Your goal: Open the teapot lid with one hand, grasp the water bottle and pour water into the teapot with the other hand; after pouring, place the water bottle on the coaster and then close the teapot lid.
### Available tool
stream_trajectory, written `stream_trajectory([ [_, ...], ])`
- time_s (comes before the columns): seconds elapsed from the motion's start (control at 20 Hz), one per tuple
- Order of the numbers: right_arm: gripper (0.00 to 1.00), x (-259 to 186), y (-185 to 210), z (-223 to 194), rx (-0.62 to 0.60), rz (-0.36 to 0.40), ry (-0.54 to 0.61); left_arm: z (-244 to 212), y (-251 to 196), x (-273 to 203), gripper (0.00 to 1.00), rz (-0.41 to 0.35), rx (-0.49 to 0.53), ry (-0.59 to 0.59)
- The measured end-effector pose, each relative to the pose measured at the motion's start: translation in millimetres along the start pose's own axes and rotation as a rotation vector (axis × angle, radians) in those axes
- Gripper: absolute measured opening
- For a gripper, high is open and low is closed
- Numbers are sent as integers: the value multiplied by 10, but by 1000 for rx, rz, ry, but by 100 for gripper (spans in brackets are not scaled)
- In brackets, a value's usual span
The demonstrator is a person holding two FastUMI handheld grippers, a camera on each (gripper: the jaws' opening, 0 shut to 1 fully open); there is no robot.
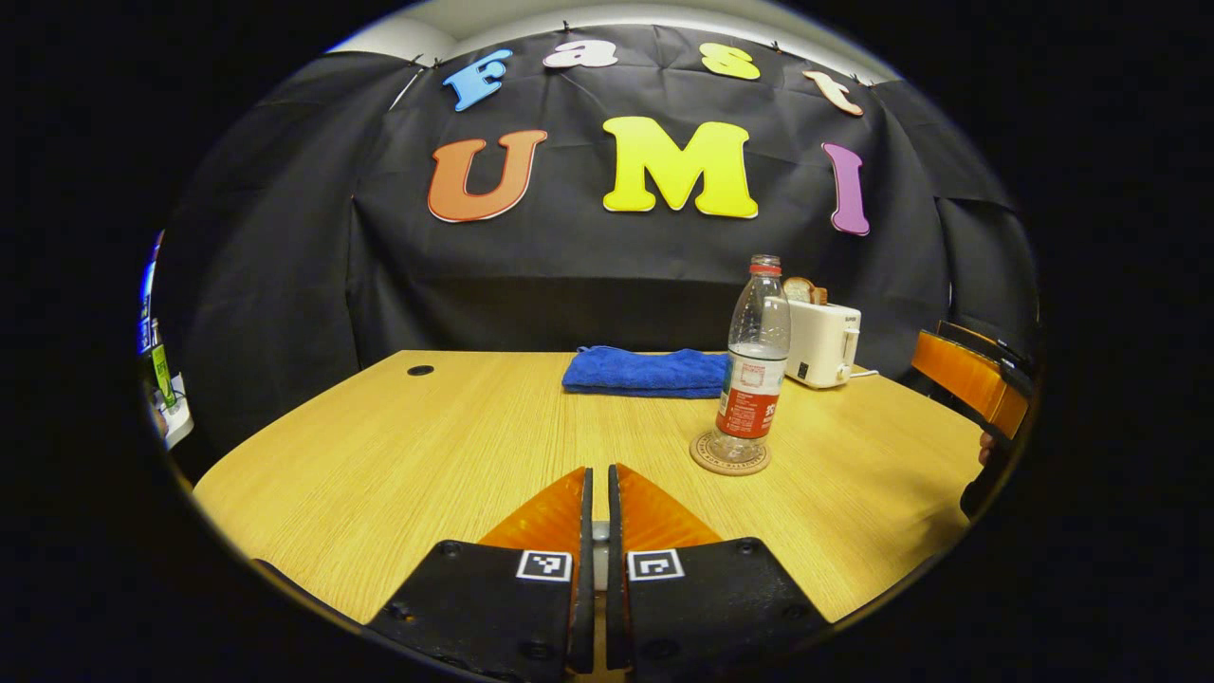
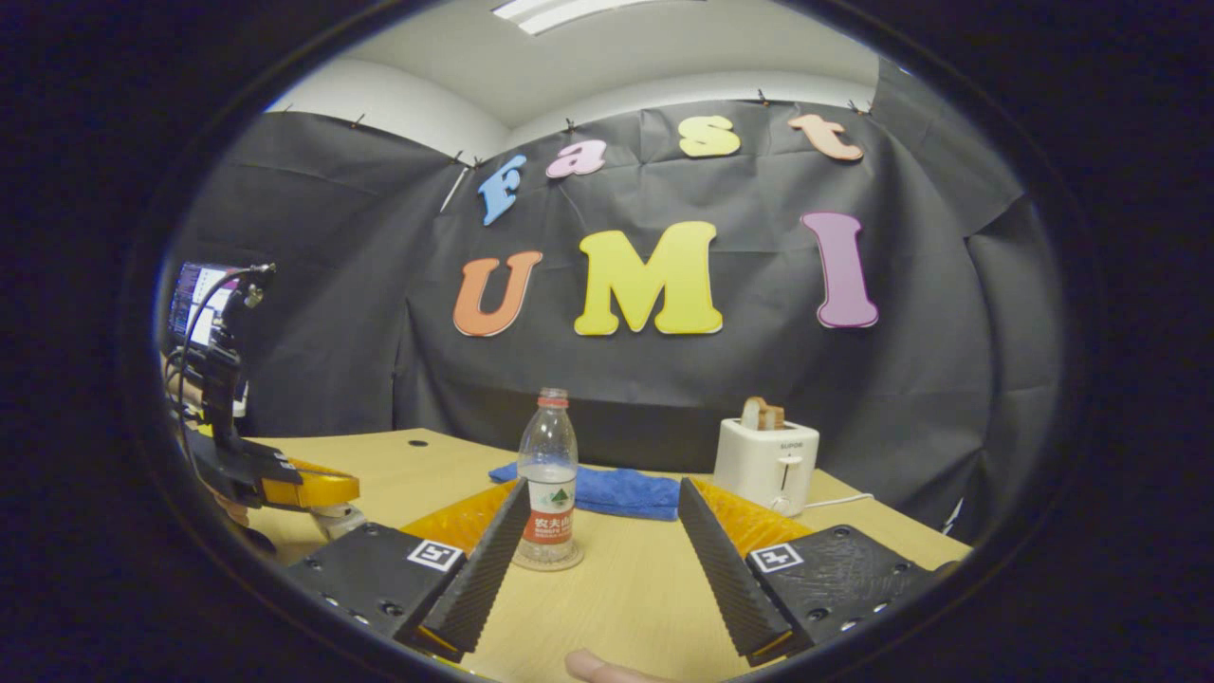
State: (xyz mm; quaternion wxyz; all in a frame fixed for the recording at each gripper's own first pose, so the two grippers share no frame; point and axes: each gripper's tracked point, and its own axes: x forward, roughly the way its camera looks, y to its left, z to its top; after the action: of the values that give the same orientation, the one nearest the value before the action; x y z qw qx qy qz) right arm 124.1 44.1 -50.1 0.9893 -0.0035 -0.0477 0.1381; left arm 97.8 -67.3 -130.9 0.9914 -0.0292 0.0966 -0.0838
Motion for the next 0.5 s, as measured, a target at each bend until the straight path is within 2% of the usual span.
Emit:
stream_trajectory([
  [0.5, 94, 16, 46, -35, 8, 7, 7, 26, -8, 51, 8, 16, 11, 6],
])
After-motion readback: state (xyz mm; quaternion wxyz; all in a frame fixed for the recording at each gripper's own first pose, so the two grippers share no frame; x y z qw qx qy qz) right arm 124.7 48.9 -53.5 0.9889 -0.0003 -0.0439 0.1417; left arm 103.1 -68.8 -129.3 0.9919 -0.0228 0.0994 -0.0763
